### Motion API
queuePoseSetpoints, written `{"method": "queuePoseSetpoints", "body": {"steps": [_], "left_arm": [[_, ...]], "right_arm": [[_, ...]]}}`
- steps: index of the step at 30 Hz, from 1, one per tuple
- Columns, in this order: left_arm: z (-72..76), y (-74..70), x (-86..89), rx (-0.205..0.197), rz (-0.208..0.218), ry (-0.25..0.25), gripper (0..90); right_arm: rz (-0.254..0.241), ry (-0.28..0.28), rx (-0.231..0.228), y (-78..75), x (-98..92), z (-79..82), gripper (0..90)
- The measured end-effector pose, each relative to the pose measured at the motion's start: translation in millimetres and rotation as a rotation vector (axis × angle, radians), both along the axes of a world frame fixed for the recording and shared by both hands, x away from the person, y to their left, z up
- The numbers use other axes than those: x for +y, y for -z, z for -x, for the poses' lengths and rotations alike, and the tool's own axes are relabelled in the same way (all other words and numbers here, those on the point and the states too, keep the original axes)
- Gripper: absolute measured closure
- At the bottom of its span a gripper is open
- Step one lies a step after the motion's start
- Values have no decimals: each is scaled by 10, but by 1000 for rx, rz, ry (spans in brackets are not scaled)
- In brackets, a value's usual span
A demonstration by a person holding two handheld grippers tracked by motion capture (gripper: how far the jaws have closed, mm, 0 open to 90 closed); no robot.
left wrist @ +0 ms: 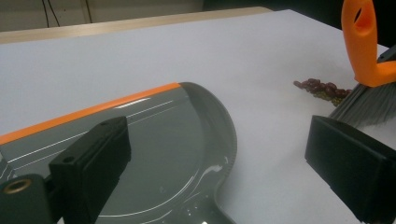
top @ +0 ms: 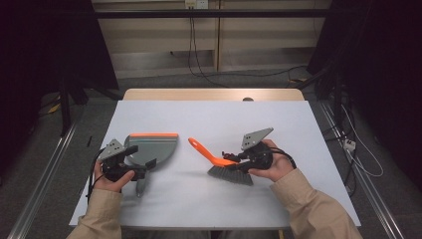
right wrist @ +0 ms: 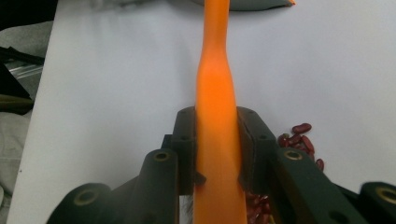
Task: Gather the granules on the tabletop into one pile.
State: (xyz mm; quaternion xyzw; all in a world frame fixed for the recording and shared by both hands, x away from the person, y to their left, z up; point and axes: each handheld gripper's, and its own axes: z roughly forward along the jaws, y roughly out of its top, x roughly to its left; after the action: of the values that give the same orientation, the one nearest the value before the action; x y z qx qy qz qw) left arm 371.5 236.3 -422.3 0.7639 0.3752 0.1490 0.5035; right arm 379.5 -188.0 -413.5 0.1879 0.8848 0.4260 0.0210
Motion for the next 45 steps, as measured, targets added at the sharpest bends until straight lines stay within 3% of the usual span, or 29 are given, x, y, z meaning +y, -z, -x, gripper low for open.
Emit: {"method": "queuePoseSetpoints", "body": {"steps": [13,25,28,33,38,45], "left_arm": [[-6,9,-9,0,-6,0,68],[-2,6,-15,-2,-3,-1,68],[0,4,-10,-4,-12,4,68],[2,4,-5,-1,-5,-4,68],[-2,4,-2,-1,-5,-3,68],[-7,7,-4,0,-5,-1,68]], "right_arm": [[-22,-27,-40,30,-13,-193,711],[-32,-57,-101,-102,23,-149,713],[-59,-75,-88,-122,25,-129,714],[-33,-105,-59,-28,62,-107,714],[-30,-73,-72,27,44,-180,714],[-69,-56,-55,-8,-13,-228,714]]}}
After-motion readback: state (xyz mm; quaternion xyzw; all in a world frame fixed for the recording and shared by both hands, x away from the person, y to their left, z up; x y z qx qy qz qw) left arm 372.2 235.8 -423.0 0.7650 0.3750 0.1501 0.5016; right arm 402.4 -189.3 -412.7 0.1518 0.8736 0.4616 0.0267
